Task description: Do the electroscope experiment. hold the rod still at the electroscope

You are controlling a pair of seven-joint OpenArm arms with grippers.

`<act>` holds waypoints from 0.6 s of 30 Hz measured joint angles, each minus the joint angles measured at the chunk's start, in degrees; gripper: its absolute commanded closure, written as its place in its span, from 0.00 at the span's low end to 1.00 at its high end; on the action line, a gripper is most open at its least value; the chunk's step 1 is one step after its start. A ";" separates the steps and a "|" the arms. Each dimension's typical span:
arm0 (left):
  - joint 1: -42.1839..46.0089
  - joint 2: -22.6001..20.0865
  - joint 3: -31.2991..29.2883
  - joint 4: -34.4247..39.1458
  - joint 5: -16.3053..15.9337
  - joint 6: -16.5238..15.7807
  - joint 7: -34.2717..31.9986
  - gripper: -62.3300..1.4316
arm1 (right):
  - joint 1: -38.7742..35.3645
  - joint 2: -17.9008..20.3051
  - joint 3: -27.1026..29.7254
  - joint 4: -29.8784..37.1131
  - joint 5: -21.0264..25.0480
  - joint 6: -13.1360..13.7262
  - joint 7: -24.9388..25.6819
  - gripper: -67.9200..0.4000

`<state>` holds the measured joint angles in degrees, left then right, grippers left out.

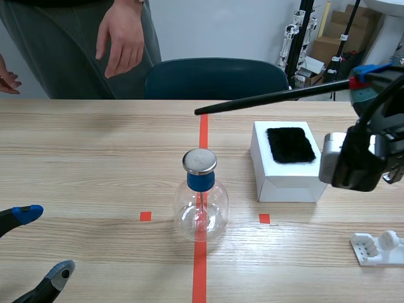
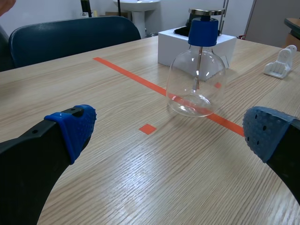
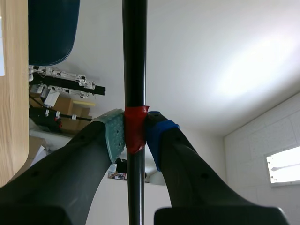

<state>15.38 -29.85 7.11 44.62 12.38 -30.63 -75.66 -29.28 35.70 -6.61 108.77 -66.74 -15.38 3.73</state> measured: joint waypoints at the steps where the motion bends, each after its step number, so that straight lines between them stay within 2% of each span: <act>1: 0.00 0.00 0.00 0.00 0.00 0.00 0.00 0.00 | 0.76 -0.02 -0.72 -0.85 -0.55 0.00 -0.11 0.88; 7: 0.00 0.00 0.00 0.00 0.00 0.00 0.00 0.00 | 3.10 -0.02 -3.06 -4.50 -2.99 1.29 -0.39 0.88; 10: 0.00 0.00 0.00 0.00 0.00 0.00 0.00 0.00 | 3.21 -0.02 -3.13 -4.92 -3.76 1.38 0.31 0.88; 13: 0.00 0.00 0.00 0.00 0.00 0.00 0.00 0.00 | 3.19 -0.04 -3.13 -4.92 -4.59 2.64 0.92 0.88; 18: 0.00 0.00 0.00 0.00 0.00 0.00 0.00 0.00 | 3.19 -0.04 -3.13 -4.90 -5.11 2.58 0.92 0.88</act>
<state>15.38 -29.85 7.11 44.62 12.38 -30.63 -75.66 -26.09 35.66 -9.74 103.88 -71.85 -12.80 4.64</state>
